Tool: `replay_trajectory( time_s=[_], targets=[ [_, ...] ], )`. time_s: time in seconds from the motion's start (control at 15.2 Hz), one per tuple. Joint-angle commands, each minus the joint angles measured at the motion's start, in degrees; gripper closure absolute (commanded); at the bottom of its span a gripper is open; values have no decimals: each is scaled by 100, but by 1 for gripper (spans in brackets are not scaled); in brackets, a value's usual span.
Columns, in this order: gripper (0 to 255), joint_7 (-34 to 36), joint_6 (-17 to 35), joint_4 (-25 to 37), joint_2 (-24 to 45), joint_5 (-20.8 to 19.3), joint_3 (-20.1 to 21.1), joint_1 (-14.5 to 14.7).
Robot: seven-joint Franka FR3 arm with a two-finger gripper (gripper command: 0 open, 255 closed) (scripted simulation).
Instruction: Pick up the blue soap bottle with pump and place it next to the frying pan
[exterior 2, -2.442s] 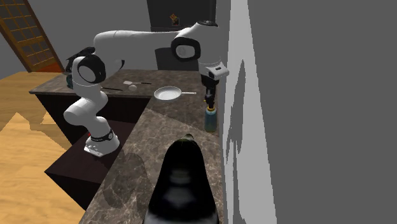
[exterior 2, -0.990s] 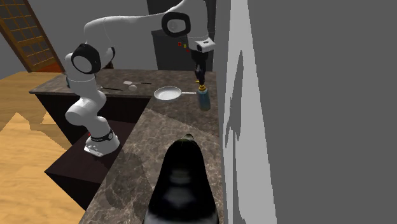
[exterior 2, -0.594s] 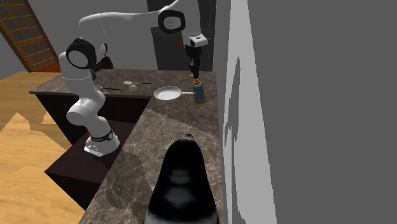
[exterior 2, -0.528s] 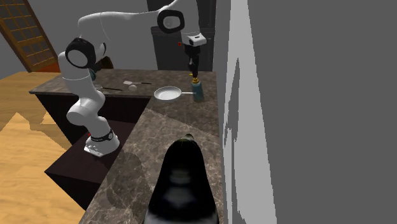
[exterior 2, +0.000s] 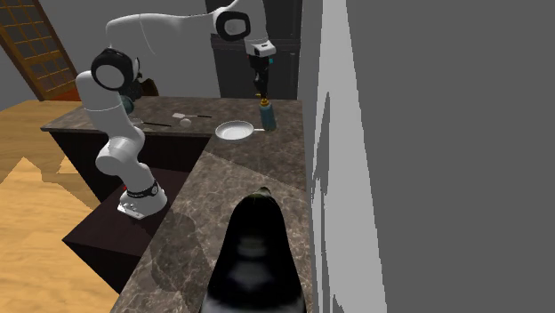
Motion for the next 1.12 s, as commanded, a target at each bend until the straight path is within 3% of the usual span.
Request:
replay_trajectory(
  time_s=[0.0,0.53,1.06],
  targets=[
    [255,265,18,-33,-18,-31,117,139],
    [255,1357,-31,155,138,-225,615,744],
    [255,1324,654,-718,-60,-160,594,705]
  ],
)
